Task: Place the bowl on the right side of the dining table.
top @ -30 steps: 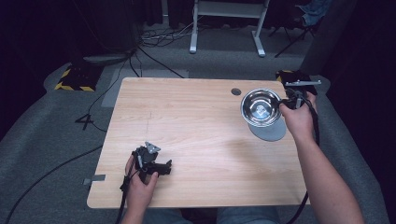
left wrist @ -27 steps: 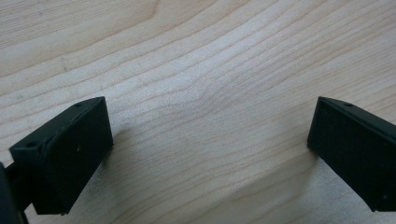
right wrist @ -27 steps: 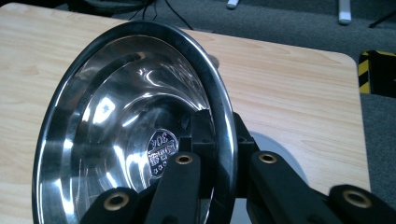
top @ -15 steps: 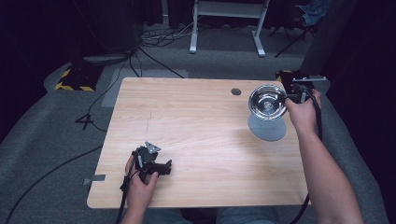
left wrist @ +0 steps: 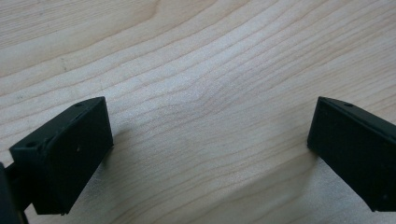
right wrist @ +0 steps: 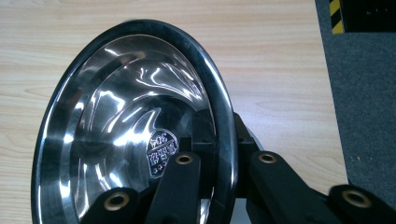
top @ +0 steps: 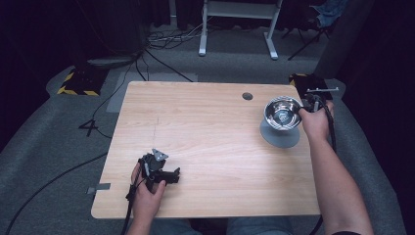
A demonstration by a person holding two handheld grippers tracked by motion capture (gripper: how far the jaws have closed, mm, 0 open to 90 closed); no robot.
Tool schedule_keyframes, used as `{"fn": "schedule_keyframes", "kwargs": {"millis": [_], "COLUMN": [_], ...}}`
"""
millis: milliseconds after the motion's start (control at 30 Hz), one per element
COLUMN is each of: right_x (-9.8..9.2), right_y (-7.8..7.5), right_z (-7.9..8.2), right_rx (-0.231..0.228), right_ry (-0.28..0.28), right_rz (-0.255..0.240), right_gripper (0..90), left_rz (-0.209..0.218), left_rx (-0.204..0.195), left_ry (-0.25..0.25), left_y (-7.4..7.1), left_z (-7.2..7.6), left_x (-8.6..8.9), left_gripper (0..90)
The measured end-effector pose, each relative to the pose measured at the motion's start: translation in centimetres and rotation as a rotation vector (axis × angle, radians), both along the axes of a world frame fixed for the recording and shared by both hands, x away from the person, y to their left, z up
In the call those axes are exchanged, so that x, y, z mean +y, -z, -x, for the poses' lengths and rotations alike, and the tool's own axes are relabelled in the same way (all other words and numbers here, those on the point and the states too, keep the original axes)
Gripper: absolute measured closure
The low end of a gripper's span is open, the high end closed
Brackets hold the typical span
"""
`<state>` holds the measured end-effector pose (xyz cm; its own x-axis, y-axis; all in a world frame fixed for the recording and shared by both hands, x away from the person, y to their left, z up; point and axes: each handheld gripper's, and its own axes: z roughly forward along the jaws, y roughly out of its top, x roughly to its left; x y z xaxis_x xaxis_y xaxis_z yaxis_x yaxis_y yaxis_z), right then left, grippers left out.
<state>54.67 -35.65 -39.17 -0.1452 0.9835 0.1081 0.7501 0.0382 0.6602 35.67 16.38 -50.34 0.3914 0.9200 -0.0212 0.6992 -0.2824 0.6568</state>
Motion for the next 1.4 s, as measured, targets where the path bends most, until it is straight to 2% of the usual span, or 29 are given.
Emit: {"fn": "schedule_keyframes", "kwargs": {"millis": [300,367,600,733,1133,1233,1400], "right_x": [-1.3,-1.6,-2.1,-2.0,-1.9,-2.0,-2.0], "right_y": [2.9,3.3,4.8,5.1,5.9,6.0,6.3], "right_z": [0.0,0.1,0.4,0.5,0.3,0.2,0.1], "right_rx": [0.062,0.06,0.085,0.1,0.103,0.106,0.126], "right_ry": [0.028,0.029,0.042,0.058,0.063,0.06,0.06], "right_rz": [-0.028,-0.031,-0.088,-0.112,-0.138,-0.137,-0.106], "right_gripper": [85.8,85.9,85.8,85.8,85.8,84.5,80.9], "left_rz": [0.001,0.0,0.001,0.002,0.0,0.001,0.001], "left_rx": [0.0,0.0,0.001,0.001,0.001,0.0,0.002], "left_ry": [0.0,0.0,0.001,0.001,-0.001,0.001,0.0], "left_y": [0.0,0.0,0.0,0.0,0.0,0.0,0.0], "left_z": [0.0,0.0,0.0,0.0,0.0,0.0,0.0], "left_x": [0.0,0.0,0.0,0.0,0.0,0.0,0.0], "left_gripper": [0.3,0.3,0.3,0.3,0.3,0.2,0.3]}}
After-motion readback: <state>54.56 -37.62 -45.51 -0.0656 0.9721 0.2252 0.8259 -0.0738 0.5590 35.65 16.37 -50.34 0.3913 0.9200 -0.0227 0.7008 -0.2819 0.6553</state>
